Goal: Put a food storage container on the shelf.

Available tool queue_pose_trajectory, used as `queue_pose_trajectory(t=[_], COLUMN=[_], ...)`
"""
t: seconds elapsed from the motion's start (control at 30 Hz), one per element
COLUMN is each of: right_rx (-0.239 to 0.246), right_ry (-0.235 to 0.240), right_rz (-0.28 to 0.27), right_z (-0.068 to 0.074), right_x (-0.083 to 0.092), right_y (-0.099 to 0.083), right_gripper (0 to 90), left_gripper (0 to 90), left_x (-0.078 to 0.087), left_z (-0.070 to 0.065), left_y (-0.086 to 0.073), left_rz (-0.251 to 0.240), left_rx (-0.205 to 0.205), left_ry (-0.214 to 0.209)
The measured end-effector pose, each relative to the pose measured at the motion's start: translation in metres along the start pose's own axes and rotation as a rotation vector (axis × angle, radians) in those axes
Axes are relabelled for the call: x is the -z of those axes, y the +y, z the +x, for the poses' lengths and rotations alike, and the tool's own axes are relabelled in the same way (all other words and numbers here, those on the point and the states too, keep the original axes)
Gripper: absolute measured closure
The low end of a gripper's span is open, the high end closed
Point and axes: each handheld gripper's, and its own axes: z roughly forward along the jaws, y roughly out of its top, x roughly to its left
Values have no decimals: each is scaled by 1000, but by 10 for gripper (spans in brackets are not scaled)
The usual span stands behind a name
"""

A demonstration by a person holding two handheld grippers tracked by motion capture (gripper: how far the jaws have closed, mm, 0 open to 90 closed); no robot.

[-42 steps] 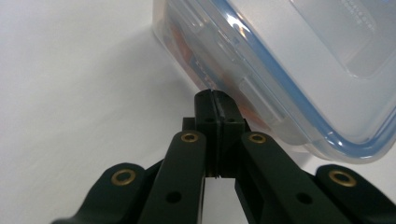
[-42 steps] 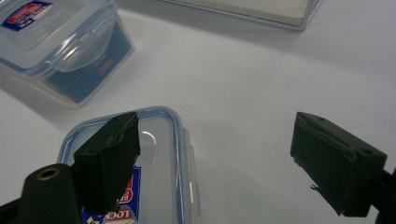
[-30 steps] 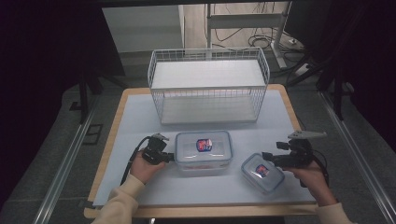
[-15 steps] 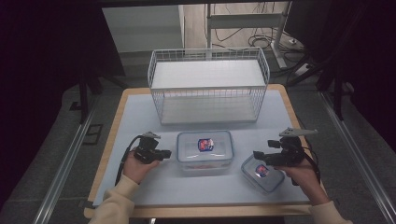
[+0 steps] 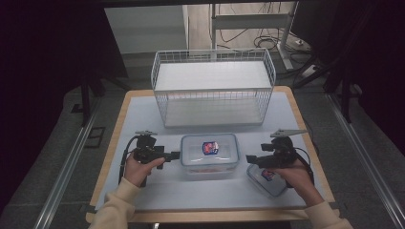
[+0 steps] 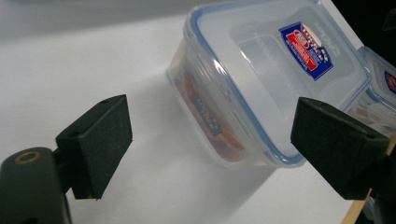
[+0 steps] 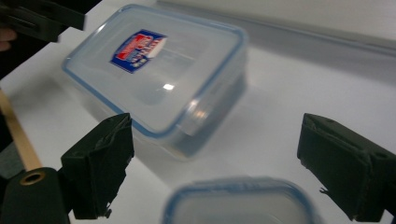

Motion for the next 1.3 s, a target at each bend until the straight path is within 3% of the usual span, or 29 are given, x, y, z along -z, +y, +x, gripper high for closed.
queue_pose_trajectory(t=[0.23, 0.47, 0.73, 1.03, 1.3], right_rx=[-34, -130, -180, -222, -257], right_ry=[43, 80, 91, 115, 153], right_rz=[66, 106, 173, 223, 245], right_z=[11, 2, -5, -11, -11], right_x=[-27, -51, -70, -81, -86], right_y=[17, 26, 34, 34, 34], right_gripper=[100, 100, 105, 130, 160], left_gripper=[130, 132, 143, 174, 186], left_x=[-17, -29, -40, -45, -45], left_z=[6, 5, 4, 2, 1], left_y=[7, 10, 13, 13, 13], left_rz=[35, 64, 89, 106, 104], left_rx=[46, 58, 75, 78, 76], left_ry=[-61, -95, -152, -198, -197])
